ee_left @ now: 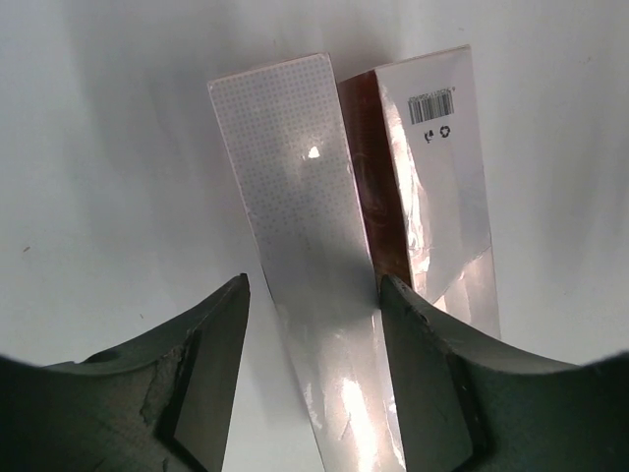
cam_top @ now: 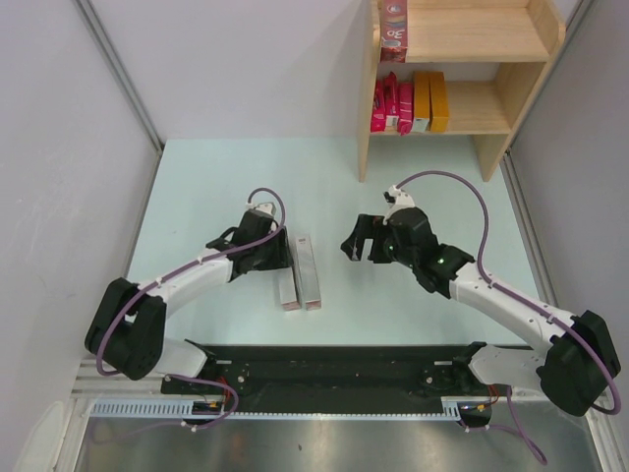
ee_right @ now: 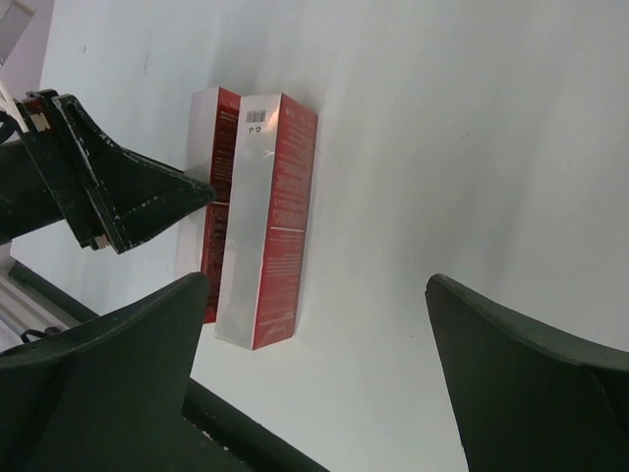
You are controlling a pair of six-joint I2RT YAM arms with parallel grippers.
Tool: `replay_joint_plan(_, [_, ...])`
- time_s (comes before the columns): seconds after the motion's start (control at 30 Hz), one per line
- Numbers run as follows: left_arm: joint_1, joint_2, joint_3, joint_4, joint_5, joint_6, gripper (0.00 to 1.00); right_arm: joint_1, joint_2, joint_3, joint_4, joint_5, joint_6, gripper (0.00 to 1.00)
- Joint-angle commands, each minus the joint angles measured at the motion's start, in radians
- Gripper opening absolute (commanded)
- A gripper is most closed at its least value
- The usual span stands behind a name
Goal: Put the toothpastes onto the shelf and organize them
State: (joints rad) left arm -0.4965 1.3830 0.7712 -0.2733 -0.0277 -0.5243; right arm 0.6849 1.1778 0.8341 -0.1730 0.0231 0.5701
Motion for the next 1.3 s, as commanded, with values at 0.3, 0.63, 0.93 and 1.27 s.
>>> replay_joint_plan(0.3, [0.007, 0.119, 0.048, 0.034, 0.018, 0.017, 0.62, 0.022, -0.027, -0.006, 0.027, 0.029, 0.007, 0.99])
replay_joint_plan(0.63, [0.009, 0.128, 0.089, -0.017, 0.008, 0.027, 0.5, 0.034, -0.046, -0.027, 0.024, 0.032, 0.014, 0.99])
replay_joint_plan(0.93, [0.007, 0.079, 0.105, -0.029, 0.018, 0.029, 0.41, 0.068, -0.06, -0.029, 0.026, 0.041, 0.025, 0.99])
replay_joint_plan(1.27, [0.029, -0.059, 0.137, -0.03, 0.087, 0.027, 0.38, 0.091, -0.087, -0.03, 0.049, 0.025, 0.057, 0.99])
